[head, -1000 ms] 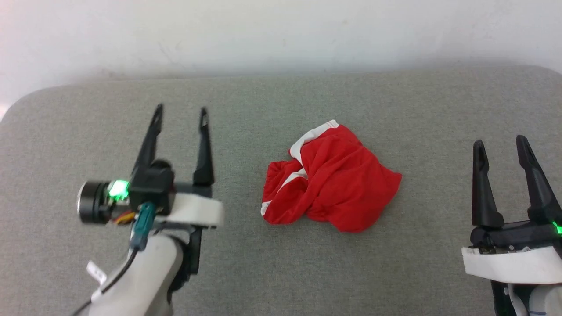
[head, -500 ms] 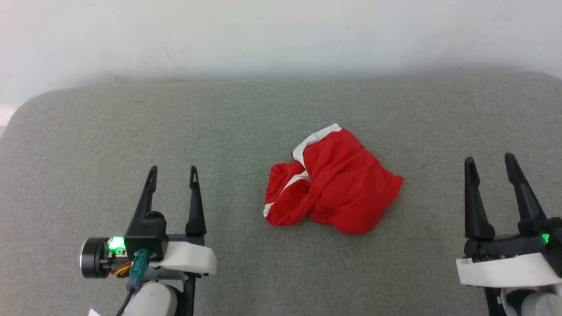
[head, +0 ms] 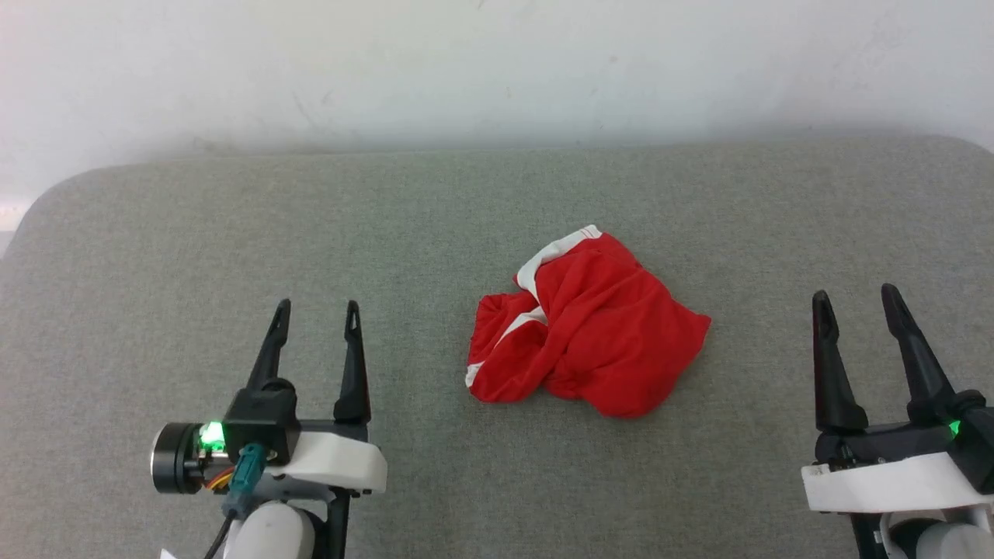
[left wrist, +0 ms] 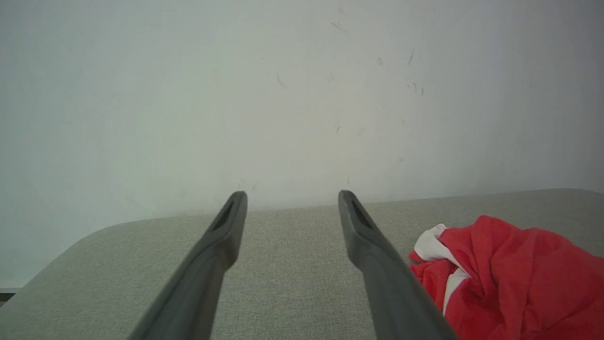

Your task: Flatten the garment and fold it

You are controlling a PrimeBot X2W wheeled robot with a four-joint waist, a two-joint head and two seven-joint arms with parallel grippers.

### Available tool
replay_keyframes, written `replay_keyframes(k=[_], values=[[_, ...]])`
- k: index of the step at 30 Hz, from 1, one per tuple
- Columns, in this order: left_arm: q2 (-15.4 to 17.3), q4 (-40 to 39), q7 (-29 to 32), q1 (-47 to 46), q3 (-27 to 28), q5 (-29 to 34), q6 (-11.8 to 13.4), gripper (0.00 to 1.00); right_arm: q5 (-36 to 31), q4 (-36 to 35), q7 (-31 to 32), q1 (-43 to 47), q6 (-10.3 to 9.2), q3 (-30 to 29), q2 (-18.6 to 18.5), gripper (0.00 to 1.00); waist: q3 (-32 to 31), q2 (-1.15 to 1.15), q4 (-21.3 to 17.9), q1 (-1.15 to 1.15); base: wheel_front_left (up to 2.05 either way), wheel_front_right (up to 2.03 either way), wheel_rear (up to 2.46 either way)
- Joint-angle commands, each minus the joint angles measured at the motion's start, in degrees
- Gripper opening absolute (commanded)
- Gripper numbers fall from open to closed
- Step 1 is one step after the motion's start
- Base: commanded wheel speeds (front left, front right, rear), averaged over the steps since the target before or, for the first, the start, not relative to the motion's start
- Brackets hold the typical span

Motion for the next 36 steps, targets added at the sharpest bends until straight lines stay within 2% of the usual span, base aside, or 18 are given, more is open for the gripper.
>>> replay_keyframes(k=[1,7,12,16,21,25,30,32,36], values=[[-0.29,0.28,-0.27,1.01,0.46,0.46,-0.28,1.00,0.10,-0.09,-0.26,0.24,-0.11,-0.20,0.16,1.00,0.00,-0.01,0.01,0.00,0.00,0.00,0.00],[-1.50,-0.58,-0.27,1.00,2.75,1.87,-1.63,1.00,-0.76,-2.48,-0.26,-3.32,-0.11,-3.29,0.16,1.00,0.24,-0.01,0.42,0.00,0.00,0.00,0.00],[-2.42,-1.76,-0.27,-0.12,3.93,2.84,-2.50,1.00,-2.58,-3.26,-0.26,-11.40,-0.11,-4.37,-0.13,1.00,1.78,-0.01,1.43,0.00,0.00,0.00,0.00],[-3.20,-2.15,-0.27,-1.29,4.44,3.33,-2.96,1.00,-2.97,4.20,-0.26,-19.15,-0.11,1.16,-6.65,1.00,3.65,-0.01,2.77,0.00,0.00,0.00,0.00],[-4.32,-2.25,-0.27,-2.67,4.58,3.39,-3.23,1.00,2.22,18.94,1.41,-30.70,-0.11,12.25,-16.42,1.00,6.09,-0.01,5.19,0.00,0.00,0.00,0.00],[-5.00,-2.45,-0.27,-3.74,4.05,3.36,-3.45,1.00,10.36,26.89,12.94,-40.44,-0.11,26.86,-24.59,1.00,8.37,-0.01,7.25,0.00,0.00,0.00,0.00],[-5.54,-2.48,-0.27,-5.37,3.00,2.74,-3.21,1.00,23.68,30.18,30.44,-51.34,-0.11,44.20,-32.66,1.00,11.64,-0.01,10.06,0.00,0.00,0.00,0.00],[-5.65,-2.40,-0.27,-6.11,2.39,2.31,-3.07,1.00,28.79,30.81,36.96,-55.14,-0.11,49.39,-34.60,1.00,12.91,-0.01,11.19,0.00,0.00,0.00,0.00],[-5.74,-2.49,-0.27,-7.52,0.53,0.63,-2.22,1.00,36.87,32.30,46.83,-61.33,-0.11,56.49,-36.15,1.00,15.26,-0.01,13.46,0.00,0.00,0.00,0.00]])
